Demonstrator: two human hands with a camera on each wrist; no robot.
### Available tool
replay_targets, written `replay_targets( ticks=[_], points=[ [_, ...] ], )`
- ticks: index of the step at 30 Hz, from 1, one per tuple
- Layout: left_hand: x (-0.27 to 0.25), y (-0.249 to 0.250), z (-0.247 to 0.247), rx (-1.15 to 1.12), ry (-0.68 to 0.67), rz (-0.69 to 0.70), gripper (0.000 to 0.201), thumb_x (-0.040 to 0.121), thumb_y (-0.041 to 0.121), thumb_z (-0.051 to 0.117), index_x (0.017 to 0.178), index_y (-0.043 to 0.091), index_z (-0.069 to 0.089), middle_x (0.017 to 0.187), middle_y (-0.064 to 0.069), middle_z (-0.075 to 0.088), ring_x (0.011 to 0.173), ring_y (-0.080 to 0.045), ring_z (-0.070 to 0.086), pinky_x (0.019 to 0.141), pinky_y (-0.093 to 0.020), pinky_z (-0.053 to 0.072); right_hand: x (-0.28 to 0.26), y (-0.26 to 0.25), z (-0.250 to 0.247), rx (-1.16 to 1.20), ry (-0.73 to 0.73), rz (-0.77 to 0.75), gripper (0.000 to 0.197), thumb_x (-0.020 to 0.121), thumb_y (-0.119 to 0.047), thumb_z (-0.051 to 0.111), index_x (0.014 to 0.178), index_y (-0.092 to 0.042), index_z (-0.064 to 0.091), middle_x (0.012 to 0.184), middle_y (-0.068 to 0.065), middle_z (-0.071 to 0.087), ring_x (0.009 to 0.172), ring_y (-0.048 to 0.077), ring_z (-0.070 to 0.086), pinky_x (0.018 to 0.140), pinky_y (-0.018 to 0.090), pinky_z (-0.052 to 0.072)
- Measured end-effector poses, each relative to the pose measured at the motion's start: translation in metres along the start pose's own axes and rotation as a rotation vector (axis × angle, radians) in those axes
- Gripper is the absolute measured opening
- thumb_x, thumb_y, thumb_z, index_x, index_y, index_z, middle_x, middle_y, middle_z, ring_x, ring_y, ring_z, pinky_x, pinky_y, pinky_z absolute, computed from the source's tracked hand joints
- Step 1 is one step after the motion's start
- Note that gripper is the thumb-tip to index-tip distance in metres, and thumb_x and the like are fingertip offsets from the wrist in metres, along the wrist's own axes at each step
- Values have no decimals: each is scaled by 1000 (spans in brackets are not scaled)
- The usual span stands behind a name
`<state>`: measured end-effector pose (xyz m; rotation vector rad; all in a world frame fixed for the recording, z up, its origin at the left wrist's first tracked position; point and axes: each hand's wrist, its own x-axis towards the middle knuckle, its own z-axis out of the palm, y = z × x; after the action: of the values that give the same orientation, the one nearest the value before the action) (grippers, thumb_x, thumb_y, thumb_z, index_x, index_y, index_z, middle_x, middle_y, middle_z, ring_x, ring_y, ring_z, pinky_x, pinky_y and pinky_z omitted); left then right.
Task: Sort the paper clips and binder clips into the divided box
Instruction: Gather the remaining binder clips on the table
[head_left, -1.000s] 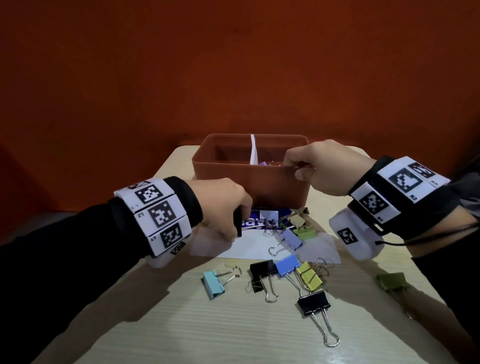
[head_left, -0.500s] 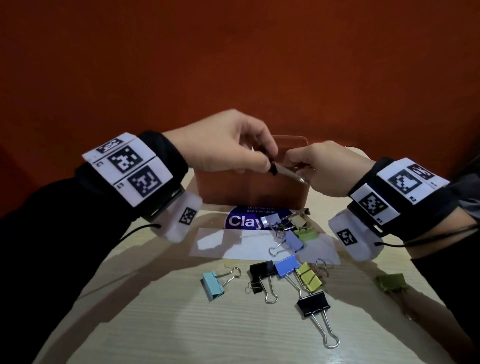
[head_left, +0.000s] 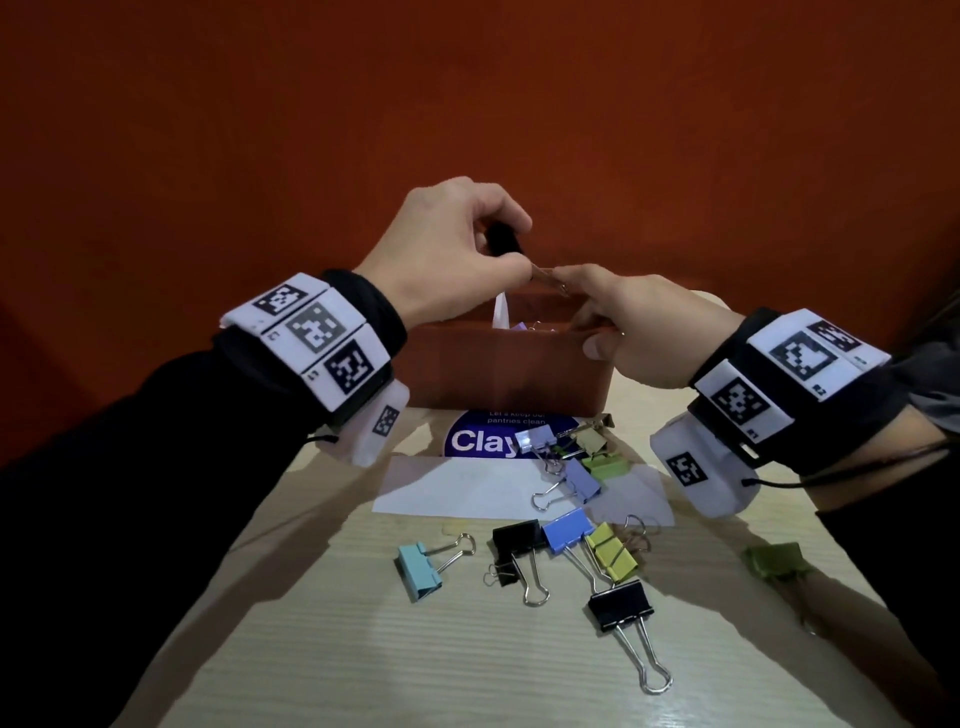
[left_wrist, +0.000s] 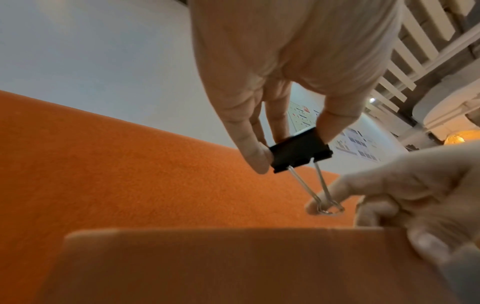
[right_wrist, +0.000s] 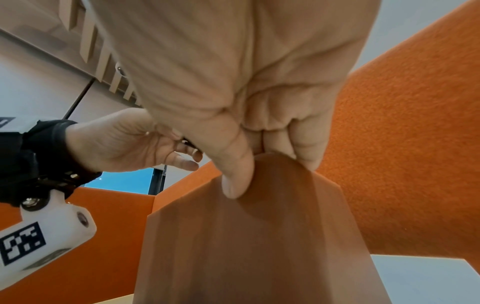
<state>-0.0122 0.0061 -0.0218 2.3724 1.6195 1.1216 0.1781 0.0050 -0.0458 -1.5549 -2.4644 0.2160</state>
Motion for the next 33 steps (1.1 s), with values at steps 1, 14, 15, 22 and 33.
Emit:
replay_targets(
  ticks=[1,14,15,22,33],
  points=[
    [0,-2,4,8,-19,-4,33,76,28,71,109,28,68,96,8,63,76,-5,61,71,-19,53,1,1,1,19,-4,-7,72,91,-10,56,149,-29,17,122,-8,60,102,12,49,76,21,31],
    [-55,-2,-13,249,-729,-21,30,70,49,78,90,31,65,80,12,66,69,-1,60,61,-20,47,-12,-8,-16,68,101,-121,30,86,-23,67,114,-32,61,105,-10,63,98,11,57,85,28,45],
    [-63,-3,-15,293,-849,-43,33,68,53,78,90,31,65,82,13,67,70,-1,60,61,-20,47,-16,-14,-18,98,103,-154,25,85,-22,68,108,-30,63,99,-13,64,93,8,59,84,27,47],
    [-98,-3,-4,441,-1099,-97,48,61,60,79,87,25,61,81,9,63,73,-8,56,60,-25,45,-42,-57,17,-111,-275,-412,19,79,-33,72,95,-28,63,85,-13,62,75,5,56,66,18,42],
    [-81,-15,-16,347,-994,-126,16,79,43,66,90,31,67,83,10,67,72,-6,62,66,-27,53,-50,-70,43,-286,-499,-503,43,83,-36,65,124,-39,51,111,-8,55,87,10,45,69,28,42]
  ],
)
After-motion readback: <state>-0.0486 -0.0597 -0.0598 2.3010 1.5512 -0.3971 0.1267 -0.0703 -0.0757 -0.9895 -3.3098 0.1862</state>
